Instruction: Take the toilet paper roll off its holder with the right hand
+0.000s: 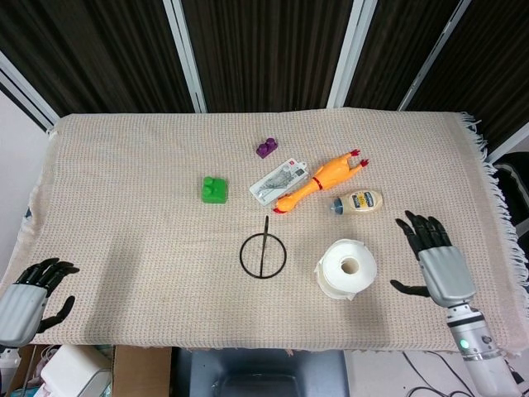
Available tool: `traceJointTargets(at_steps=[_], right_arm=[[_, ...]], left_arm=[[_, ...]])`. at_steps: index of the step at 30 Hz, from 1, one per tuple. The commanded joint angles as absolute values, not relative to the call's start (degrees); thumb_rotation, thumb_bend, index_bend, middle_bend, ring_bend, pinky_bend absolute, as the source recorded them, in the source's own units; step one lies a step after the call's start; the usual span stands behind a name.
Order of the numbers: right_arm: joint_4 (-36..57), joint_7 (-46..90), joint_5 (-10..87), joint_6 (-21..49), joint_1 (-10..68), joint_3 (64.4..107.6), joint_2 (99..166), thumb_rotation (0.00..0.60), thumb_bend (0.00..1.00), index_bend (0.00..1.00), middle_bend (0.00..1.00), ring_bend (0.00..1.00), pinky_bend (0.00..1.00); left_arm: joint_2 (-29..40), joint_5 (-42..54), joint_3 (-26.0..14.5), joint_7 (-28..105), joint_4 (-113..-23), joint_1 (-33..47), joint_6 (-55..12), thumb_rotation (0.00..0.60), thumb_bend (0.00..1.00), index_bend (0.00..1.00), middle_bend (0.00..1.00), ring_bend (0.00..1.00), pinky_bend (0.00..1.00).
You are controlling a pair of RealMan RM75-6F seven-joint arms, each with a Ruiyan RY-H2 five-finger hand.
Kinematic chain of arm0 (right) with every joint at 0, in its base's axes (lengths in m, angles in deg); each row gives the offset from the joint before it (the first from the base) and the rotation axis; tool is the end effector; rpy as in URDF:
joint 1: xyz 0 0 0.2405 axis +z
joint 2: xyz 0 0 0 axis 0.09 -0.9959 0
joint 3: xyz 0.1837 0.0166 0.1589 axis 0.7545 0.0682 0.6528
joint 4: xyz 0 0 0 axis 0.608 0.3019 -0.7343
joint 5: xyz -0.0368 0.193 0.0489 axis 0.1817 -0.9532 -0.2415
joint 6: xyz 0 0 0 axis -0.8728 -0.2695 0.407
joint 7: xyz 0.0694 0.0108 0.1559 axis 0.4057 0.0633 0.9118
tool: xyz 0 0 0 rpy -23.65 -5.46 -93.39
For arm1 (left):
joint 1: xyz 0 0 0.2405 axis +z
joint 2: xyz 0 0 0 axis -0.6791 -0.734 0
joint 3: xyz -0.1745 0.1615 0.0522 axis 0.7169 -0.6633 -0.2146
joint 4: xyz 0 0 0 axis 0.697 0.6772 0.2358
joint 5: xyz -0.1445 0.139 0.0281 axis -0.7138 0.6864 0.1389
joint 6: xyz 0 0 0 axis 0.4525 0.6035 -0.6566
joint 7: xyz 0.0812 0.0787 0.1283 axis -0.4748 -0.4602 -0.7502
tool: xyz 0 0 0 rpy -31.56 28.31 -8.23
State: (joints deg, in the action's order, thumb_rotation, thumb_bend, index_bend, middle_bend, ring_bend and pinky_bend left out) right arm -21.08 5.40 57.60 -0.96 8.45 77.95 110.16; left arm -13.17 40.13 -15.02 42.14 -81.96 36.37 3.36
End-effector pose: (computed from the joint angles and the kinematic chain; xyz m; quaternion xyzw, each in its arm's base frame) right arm -0.2358 -0.2371 0.1408 0.6572 -0.3595 0.3621 0.5547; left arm -0.2865 0.1997 0.1545 -0.6550 -0.3346 -0.4090 0.5401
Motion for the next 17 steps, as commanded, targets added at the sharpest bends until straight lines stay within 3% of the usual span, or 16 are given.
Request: traceJointTargets(at_steps=[1, 17], right_arm=[[-19.81, 3.68, 56.51, -1.83, 7.02, 77.10, 110.10, 0.600, 0.11, 0.00, 0.00, 0.00, 0.09], [-17.27, 7.02, 56.47, 0.68, 6.23, 76.67, 111.49, 0.600, 0.11, 0.00, 0.00, 0.00, 0.09]], left_arm=[[-13.10, 40.04, -14.94, 41.97, -81.93, 36.32, 3.31, 0.600, 0.41, 0.30, 0.26, 0.18, 0.26], [-12.77, 39.91, -14.65, 41.82, -81.58, 36.10, 3.38, 0.600, 0.41, 0.30, 0.26, 0.18, 0.26]])
